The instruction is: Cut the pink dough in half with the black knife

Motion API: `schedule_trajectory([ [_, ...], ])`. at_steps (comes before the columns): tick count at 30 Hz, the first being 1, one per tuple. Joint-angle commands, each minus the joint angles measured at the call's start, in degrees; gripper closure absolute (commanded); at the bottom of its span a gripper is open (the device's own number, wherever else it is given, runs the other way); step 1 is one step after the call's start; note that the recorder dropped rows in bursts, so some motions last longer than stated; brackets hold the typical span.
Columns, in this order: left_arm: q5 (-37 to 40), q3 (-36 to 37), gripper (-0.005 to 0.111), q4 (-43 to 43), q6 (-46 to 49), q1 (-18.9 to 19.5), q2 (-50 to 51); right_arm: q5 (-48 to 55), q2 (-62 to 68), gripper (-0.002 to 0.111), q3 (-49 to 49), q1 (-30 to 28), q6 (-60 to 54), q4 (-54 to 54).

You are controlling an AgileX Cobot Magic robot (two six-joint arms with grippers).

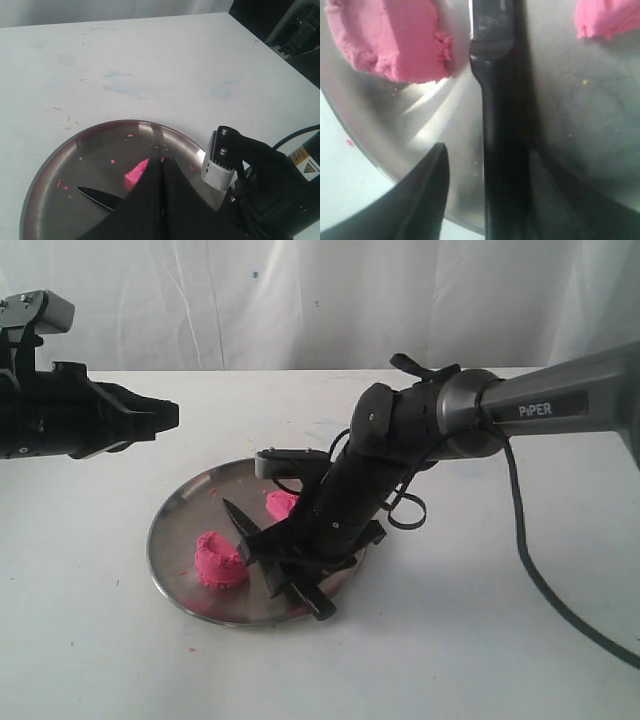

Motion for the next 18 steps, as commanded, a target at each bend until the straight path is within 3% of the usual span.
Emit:
schedule_trajectory([
  [1, 2.16, 0.37, 0.107, -1.15, -0.91, -0.21, -1.67, -0.71, -2.74, 0.061, -0.03, -0.69, -0.61, -3.44],
  [9, 0.67, 0.37, 0.107, 2.62, -3.91, -0.21, -10.28, -0.6, -9.19, 0.061, 0.08, -0.69, -0.03, -6.31],
  [18, -2.45, 0.37, 0.107, 20.02, -20.83, -0.21, -21.22, -0.12, -18.84, 0.061, 0.17, -0.69, 0.06, -6.31],
])
